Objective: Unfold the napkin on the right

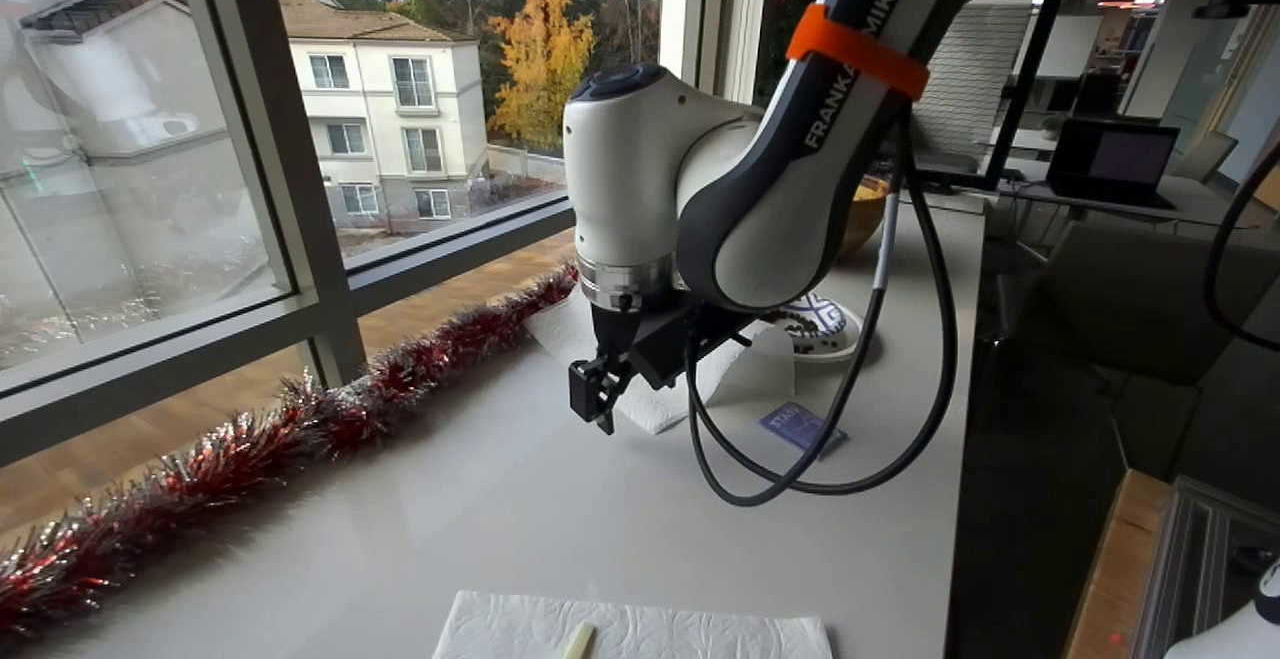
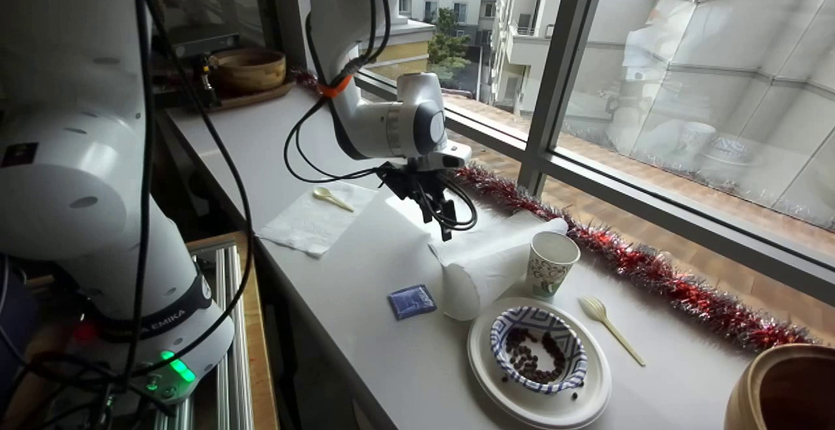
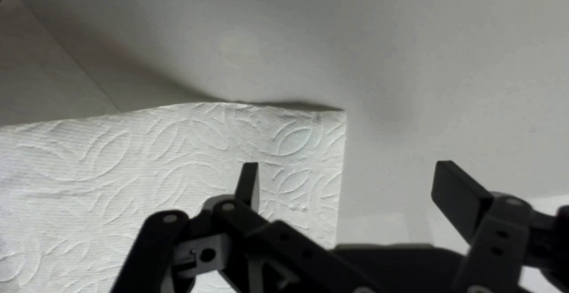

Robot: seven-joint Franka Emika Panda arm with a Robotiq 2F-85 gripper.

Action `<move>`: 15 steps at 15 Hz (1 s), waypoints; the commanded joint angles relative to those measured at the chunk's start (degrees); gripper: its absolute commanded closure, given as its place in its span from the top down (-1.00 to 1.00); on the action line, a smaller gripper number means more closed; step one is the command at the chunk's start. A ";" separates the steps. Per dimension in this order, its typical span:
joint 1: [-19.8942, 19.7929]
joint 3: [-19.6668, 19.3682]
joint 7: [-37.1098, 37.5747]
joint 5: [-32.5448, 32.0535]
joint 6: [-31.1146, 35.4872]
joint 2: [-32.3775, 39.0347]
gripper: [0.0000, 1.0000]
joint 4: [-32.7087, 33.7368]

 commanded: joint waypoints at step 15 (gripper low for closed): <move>4.32 -5.47 -0.89 4.29 0.52 8.70 0.15 5.85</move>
